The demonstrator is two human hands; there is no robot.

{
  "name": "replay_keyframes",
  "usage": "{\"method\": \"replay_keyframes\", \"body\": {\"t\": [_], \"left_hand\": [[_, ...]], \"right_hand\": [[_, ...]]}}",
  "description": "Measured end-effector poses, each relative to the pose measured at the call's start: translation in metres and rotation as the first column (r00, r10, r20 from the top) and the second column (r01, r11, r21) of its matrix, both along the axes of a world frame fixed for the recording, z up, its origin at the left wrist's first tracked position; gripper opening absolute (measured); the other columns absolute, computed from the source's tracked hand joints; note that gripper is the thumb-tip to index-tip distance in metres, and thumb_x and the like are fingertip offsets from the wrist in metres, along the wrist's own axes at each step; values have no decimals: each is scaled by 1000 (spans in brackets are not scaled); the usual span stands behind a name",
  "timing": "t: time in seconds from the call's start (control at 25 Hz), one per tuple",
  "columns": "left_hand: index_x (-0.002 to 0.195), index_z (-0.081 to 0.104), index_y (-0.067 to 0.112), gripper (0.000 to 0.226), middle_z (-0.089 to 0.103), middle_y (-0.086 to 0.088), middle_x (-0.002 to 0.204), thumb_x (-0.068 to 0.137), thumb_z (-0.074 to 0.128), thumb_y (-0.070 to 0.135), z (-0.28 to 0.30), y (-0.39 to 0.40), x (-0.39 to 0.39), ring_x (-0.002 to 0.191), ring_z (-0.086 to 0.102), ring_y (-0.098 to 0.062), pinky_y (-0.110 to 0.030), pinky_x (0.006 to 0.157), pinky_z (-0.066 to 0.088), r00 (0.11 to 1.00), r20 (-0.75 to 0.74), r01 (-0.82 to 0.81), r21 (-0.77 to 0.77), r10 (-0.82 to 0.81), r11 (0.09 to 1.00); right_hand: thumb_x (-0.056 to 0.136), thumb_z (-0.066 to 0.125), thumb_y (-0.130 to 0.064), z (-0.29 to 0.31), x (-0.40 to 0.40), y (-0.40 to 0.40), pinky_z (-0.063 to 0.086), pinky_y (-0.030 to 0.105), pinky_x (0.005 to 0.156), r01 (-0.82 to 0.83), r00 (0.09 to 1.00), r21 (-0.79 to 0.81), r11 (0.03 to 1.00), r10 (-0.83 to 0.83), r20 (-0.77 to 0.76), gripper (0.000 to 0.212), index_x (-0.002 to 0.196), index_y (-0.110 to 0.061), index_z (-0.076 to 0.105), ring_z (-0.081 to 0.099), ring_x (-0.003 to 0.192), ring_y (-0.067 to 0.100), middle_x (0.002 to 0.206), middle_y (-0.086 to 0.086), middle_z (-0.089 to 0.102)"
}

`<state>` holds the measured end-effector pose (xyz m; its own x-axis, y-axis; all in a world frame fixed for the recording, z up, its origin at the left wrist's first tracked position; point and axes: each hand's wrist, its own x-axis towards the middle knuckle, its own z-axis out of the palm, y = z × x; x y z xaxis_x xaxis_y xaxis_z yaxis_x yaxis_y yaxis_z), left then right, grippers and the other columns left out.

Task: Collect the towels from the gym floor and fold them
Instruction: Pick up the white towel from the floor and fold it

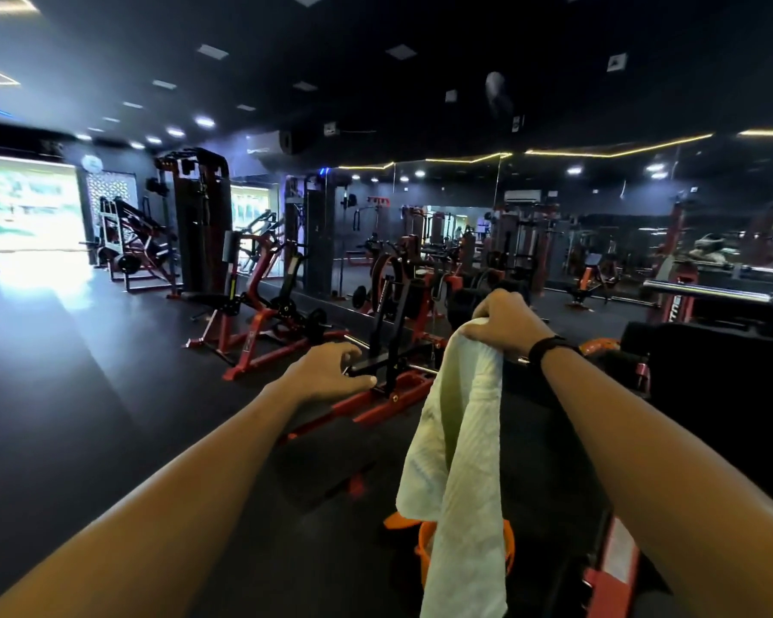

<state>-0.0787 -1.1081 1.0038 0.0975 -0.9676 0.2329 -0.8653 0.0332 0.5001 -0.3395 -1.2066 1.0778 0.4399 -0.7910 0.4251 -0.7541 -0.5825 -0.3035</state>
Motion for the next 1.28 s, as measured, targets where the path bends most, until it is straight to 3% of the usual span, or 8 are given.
{"method": "replay_keyframes", "body": {"t": [0.16, 0.36, 0.48, 0.68, 0.84, 0.92, 1.16, 1.28], "left_hand": [[122, 56, 31, 75, 60, 6, 122, 63, 58, 77, -6, -70, -16, 107, 58, -16, -41, 94, 49, 999, 12, 31, -6, -31, 999], [124, 52, 23, 86, 59, 0, 121, 62, 55, 83, -35, -169, -50, 110, 57, -23, -44, 94, 48, 994, 70, 73, 144, -83, 987], [137, 42, 18, 86, 52, -8, 136, 69, 64, 65, -65, -239, -49, 122, 51, -30, -42, 100, 45, 989, 114, 62, 252, -93, 966], [130, 42, 8, 51, 54, -16, 132, 88, 52, 35, -60, -341, -25, 119, 53, -34, -40, 97, 45, 1000, 13, 14, 147, -16, 989], [126, 42, 18, 66, 60, -9, 120, 80, 48, 65, -47, -399, -40, 104, 60, -32, -42, 88, 48, 941, -206, 281, 35, -268, 959], [125, 41, 21, 82, 62, -4, 115, 66, 46, 79, -45, -421, -53, 101, 61, -29, -45, 87, 51, 923, -175, 350, 3, -344, 937], [107, 43, 18, 40, 61, -8, 109, 80, 63, 40, -75, -495, -72, 97, 62, -33, -45, 84, 53, 944, -106, 308, -54, -312, 950], [109, 52, 16, 30, 59, -8, 117, 85, 58, 33, -86, -539, -66, 108, 58, -31, -36, 83, 47, 974, 126, 177, 94, -188, 980]], "right_hand": [[82, 71, -23, 2, 16, -44, 42, 15, 53, -23, 1000, -9, 1000, 23, -11, 21, 80, -2, 75, 59, 64, 12, 69, 4, 64], [82, 70, -26, 4, 28, -109, 37, 11, 47, 12, 1000, -64, 998, -11, 8, 27, 67, -3, 70, 56, 59, 10, 67, 10, 66], [81, 71, -27, 5, 29, -156, 44, 22, 55, 82, 996, -70, 994, -81, 27, 26, 65, -7, 68, 58, 62, 11, 68, 8, 66], [82, 71, -24, 13, 23, -221, 32, 12, 50, 240, 966, -60, 969, -232, 115, 26, 61, -9, 68, 50, 52, 5, 58, 0, 58], [81, 72, -26, 20, 37, -268, 45, 29, 54, 302, 948, -71, 951, -292, 131, 28, 67, -2, 71, 58, 59, 16, 66, 11, 66], [81, 72, -25, 19, 43, -286, 43, 22, 52, 321, 944, -78, 944, -312, 109, 29, 64, -3, 68, 55, 57, 15, 61, 7, 63], [81, 73, -24, 8, 16, -341, 36, 8, 46, 390, 916, -75, 918, -379, 130, 23, 66, -7, 70, 48, 51, 2, 64, 4, 62], [80, 73, -24, 1, -19, -376, 36, 9, 47, 484, 867, -115, 867, -457, 200, 22, 67, -7, 70, 51, 55, 5, 65, 6, 64]]}}
